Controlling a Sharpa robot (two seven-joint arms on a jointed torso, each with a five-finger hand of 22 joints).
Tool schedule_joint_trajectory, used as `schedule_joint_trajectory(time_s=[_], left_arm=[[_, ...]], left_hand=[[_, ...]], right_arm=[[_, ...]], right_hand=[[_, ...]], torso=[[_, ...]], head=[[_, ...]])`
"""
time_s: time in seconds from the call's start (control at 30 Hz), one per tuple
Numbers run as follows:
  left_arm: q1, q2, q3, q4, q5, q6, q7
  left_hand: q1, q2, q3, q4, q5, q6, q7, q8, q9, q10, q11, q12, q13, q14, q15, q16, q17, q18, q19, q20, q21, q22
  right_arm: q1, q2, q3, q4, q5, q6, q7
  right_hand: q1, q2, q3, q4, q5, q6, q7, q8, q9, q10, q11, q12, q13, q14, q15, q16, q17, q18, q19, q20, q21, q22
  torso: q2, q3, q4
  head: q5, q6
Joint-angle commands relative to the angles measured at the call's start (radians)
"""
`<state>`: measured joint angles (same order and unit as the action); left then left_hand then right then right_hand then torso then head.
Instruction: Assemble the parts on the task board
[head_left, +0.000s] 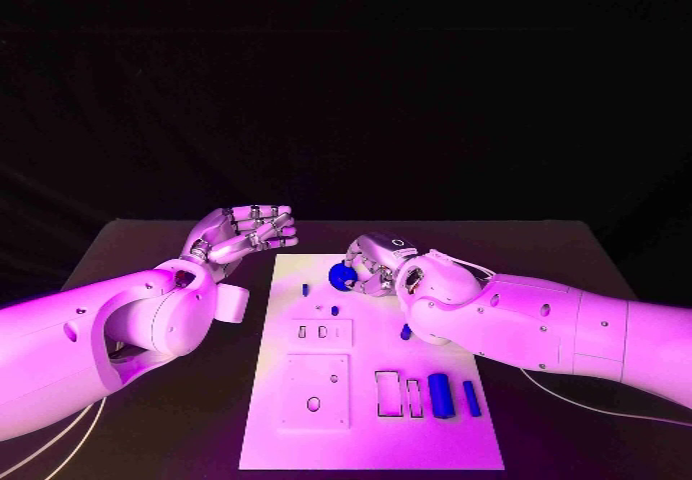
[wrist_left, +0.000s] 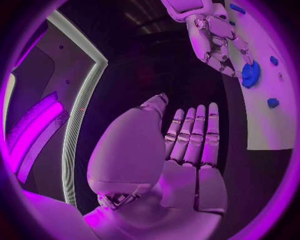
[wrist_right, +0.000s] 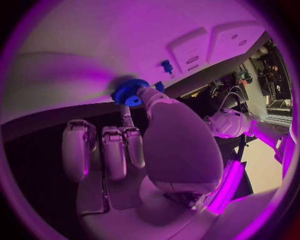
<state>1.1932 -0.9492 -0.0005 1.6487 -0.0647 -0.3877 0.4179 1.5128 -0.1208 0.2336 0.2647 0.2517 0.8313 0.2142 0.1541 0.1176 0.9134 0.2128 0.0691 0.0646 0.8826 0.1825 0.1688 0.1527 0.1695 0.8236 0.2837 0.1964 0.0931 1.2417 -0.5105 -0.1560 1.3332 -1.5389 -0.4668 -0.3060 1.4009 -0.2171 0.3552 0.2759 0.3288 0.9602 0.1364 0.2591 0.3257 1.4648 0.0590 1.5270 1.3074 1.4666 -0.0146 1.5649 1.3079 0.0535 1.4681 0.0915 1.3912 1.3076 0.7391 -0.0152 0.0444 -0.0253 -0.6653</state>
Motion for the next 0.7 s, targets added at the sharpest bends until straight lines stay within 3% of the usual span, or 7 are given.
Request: schedule_joint_trajectory(time_s=[0.03,0.57,0.7], left_arm=[[0.001,0.003,0.001,0.000,-0.005,0.021,0.003],[0.001,0.006,0.001,-0.016,-0.005,0.021,0.002],[0.001,0.006,0.001,-0.018,-0.005,0.021,0.002]], left_hand=[[0.003,-0.001,0.005,-0.001,-0.002,-0.004,0.050,-0.006,-0.001,-0.005,0.005,-0.005,-0.001,-0.007,-0.001,-0.005,0.002,0.009,-0.006,0.002,-0.003,-0.002],[0.003,-0.002,0.007,-0.001,-0.002,-0.005,0.050,-0.007,-0.002,-0.007,0.006,-0.005,-0.001,-0.007,0.000,-0.006,0.002,0.008,-0.007,0.002,-0.003,-0.002],[0.003,-0.002,0.007,-0.001,-0.002,-0.005,0.050,-0.007,-0.002,-0.007,0.006,-0.005,-0.001,-0.007,0.000,-0.006,0.002,0.008,-0.007,0.002,-0.003,-0.002]], right_arm=[[-0.003,0.010,0.000,-0.011,-0.005,0.035,0.007],[-0.006,0.030,0.000,-0.025,0.004,0.044,0.015],[-0.006,0.030,0.000,-0.030,0.008,0.039,0.016]], right_hand=[[-0.013,-0.001,0.005,0.001,-0.005,0.004,0.001,-0.005,0.000,0.061,-0.003,-0.003,0.205,0.102,-0.001,0.004,0.255,-0.007,0.010,-0.004,-0.003,0.117],[-0.037,-0.023,0.005,0.001,-0.020,-0.013,0.009,-0.022,-0.007,0.053,0.003,-0.011,0.196,0.102,0.004,0.004,0.253,-0.006,0.007,0.000,-0.009,0.114],[-0.049,-0.032,-0.002,0.001,-0.036,-0.038,0.016,-0.040,-0.014,0.042,0.009,-0.021,0.184,0.102,0.009,0.003,0.251,-0.006,0.005,0.004,-0.013,0.111]], torso=[[0.000,0.0015,0.0003],[-0.001,0.0010,0.0011],[-0.001,0.0007,0.0012]], head=[[-0.001,-0.001],[-0.001,-0.002],[-0.001,-0.001]])
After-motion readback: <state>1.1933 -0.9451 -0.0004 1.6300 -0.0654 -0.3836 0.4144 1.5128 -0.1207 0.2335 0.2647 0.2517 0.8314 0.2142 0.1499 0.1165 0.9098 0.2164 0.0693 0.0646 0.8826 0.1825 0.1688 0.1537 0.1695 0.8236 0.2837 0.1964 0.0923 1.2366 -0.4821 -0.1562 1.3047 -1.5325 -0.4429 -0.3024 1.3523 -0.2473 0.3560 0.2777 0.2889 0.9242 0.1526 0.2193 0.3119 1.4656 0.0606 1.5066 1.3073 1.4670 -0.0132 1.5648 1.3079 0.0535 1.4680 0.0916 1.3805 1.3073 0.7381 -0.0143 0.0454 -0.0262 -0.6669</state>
